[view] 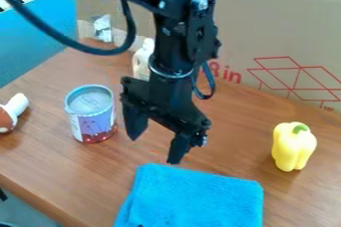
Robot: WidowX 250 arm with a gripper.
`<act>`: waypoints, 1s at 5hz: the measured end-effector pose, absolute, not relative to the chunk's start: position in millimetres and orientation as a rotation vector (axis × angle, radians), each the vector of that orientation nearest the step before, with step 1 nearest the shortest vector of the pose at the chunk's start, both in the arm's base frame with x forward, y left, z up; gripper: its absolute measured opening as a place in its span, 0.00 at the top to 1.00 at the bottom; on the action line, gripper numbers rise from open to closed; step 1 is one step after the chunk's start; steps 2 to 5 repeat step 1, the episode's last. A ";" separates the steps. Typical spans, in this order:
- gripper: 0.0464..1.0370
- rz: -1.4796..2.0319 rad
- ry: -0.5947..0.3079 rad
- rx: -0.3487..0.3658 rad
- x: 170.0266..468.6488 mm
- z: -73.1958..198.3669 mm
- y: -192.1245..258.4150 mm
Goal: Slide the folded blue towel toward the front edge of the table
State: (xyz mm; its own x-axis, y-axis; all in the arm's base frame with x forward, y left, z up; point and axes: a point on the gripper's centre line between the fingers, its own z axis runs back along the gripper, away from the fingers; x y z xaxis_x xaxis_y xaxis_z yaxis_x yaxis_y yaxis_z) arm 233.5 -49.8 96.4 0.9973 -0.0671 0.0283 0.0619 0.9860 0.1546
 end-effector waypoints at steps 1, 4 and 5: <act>0.04 -0.130 0.017 0.196 237.7 94.8 -43.0; 0.04 -0.130 0.017 0.196 237.7 94.8 -43.0; 0.04 -0.130 0.017 0.196 237.7 94.8 -43.0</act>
